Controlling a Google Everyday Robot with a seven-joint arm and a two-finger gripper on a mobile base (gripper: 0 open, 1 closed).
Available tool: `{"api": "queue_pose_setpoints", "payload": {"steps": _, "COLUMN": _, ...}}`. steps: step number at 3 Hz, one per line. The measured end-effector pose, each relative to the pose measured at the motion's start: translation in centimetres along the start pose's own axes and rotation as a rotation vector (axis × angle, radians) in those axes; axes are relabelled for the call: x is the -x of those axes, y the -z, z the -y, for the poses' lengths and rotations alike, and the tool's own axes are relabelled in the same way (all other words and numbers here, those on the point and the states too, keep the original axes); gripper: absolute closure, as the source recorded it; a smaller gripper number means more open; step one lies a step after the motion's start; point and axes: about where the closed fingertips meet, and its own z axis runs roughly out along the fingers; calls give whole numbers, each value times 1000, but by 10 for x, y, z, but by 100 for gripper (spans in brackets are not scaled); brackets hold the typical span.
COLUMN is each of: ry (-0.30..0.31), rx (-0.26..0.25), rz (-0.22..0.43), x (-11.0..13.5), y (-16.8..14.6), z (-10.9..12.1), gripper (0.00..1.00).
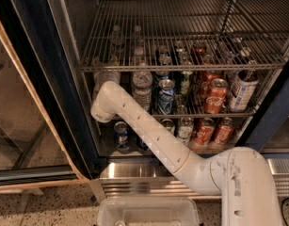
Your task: Pick water bottle from middle shelf of fridge
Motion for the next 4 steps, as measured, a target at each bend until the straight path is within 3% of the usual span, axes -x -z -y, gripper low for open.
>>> {"api": "queue_pose_setpoints", "payload": {"steps": 4, "ry": -10, "rx": -128, "rz": 94, "x": 8, "y": -17, "z": 9, "gripper": 54}}
